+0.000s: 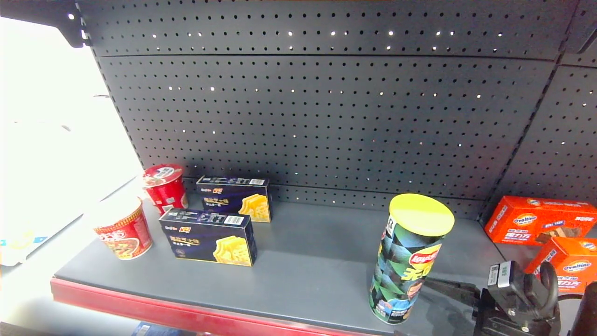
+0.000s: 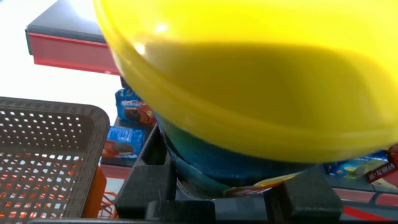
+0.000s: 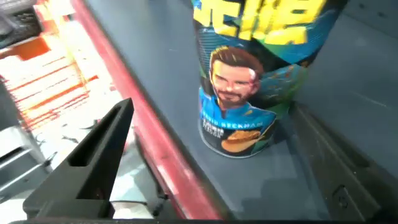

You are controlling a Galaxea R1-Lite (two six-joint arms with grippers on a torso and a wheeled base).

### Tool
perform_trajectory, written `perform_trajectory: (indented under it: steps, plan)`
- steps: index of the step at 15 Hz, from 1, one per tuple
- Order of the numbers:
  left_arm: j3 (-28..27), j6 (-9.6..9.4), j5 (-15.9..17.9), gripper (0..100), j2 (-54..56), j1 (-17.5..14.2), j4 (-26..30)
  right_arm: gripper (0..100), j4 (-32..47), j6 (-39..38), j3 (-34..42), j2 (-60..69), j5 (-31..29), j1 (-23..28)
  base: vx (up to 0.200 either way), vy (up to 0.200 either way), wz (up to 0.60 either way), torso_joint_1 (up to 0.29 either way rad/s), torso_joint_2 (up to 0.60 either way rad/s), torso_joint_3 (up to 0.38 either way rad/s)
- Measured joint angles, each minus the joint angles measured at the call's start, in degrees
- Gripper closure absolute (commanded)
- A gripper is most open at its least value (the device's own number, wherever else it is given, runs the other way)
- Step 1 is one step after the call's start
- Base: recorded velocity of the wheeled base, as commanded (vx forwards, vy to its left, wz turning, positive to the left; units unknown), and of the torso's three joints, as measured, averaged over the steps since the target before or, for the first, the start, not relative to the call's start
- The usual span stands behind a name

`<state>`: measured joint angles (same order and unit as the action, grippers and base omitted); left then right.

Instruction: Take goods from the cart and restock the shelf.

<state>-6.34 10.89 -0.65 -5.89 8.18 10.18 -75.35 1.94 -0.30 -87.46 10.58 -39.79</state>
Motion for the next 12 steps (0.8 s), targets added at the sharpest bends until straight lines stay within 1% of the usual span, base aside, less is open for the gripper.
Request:
perform_trajectory:
  steps: [3,6,8,12]
  plan:
    - [0.0,0.00,0.0,100,0.0,0.0,0.0,0,0.0,-0.1,0.1,0.7,0.6,-1.4,0.000,0.000,0.00,0.000,0.00,0.000]
    - [0.0,0.00,0.0,100,0.0,0.0,0.0,0,0.4,0.0,0.1,0.9,0.7,-1.2,0.000,0.000,0.00,0.000,0.00,0.000]
    - [0.0,0.06,0.0,100,0.0,0.0,0.0,0,0.5,0.1,0.1,0.8,0.7,0.5,0.000,0.000,0.00,0.000,0.00,0.000]
    - [0.0,0.33,0.0,100,0.0,0.0,0.0,0,0.5,0.3,0.1,0.9,1.8,5.6,0.000,0.000,0.00,0.000,0.00,0.000]
